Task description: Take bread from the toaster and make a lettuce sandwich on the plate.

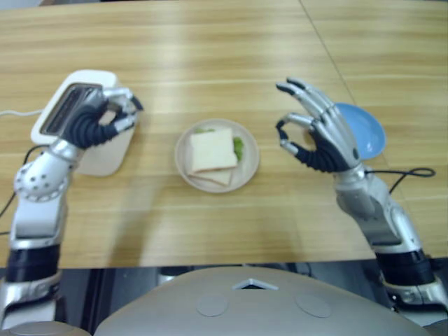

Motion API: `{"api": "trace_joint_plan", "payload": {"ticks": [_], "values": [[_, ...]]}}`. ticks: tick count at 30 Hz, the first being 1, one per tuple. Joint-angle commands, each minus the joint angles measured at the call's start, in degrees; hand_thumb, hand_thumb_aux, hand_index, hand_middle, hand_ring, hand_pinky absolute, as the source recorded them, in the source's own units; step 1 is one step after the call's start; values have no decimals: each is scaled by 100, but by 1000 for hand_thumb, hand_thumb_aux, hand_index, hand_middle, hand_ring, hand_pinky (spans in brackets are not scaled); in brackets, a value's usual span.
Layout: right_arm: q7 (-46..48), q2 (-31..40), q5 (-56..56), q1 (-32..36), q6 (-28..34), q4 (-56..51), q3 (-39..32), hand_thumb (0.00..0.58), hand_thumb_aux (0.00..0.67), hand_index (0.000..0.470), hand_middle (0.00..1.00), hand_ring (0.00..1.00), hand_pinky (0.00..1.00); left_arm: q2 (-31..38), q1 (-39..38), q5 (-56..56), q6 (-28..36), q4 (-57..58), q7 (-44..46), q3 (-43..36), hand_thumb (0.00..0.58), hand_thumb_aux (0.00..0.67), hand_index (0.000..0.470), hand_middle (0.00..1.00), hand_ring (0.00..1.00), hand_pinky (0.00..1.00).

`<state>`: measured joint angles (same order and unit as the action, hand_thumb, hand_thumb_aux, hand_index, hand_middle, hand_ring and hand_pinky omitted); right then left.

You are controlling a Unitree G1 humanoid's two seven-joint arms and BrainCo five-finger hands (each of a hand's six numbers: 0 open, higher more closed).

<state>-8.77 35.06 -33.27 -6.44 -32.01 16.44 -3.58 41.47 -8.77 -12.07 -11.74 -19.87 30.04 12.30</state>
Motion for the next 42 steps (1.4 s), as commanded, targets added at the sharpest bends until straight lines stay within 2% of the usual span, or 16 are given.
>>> {"api": "trace_joint_plan", "payload": {"ticks": [1, 7, 10, 15, 18, 23, 28, 34, 42], "values": [[1401, 279, 416, -394, 393, -451, -585, 580, 670, 460, 1000, 1000, 1000, 499, -740, 374, 105, -63, 858, -376, 580, 670, 460, 1000, 1000, 1000], [3102, 716, 1620, -1057, 770, -138, -1076, 580, 670, 460, 1000, 1000, 1000, 667, -1185, 1040, 263, 276, 1418, -1277, 580, 670, 460, 1000, 1000, 1000], [3838, 1159, 2714, -1560, 925, 454, -944, 580, 670, 460, 1000, 1000, 1000, 570, -1065, 1205, 327, 497, 1448, -1516, 580, 670, 460, 1000, 1000, 1000], [4363, 1572, 3868, -2030, 1070, 1298, -392, 580, 670, 460, 1000, 1000, 1000, 452, -853, 1318, 317, 761, 1462, -1730, 580, 670, 460, 1000, 1000, 1000], [4556, 1487, 3921, -1963, 1205, 1430, -524, 580, 670, 460, 1000, 1000, 1000, 395, -709, 1384, 354, 878, 1470, -1864, 580, 670, 460, 1000, 1000, 1000], [4815, 1115, 3537, -1585, 1470, 1073, -1092, 580, 670, 460, 1000, 1000, 1000, 239, -409, 1714, 409, 1257, 1444, -2223, 580, 670, 460, 1000, 1000, 1000], [4922, 605, 2821, -746, 1507, -313, -1658, 580, 670, 460, 1000, 1000, 1000, -1, -31, 2015, 490, 1585, 1453, -2618, 580, 670, 460, 1000, 1000, 1000], [4845, 113, 2277, 192, 1137, -2042, -1992, 580, 670, 460, 1000, 1000, 1000, -229, 508, 2218, 476, 2224, 1449, -2879, 580, 670, 460, 1000, 1000, 1000], [4122, -421, 1645, 1613, 384, -4470, -2117, 580, 670, 460, 1000, 1000, 1000, -886, 1980, 2869, 157, 4132, 825, -3220, 580, 670, 460, 1000, 1000, 1000]]}}
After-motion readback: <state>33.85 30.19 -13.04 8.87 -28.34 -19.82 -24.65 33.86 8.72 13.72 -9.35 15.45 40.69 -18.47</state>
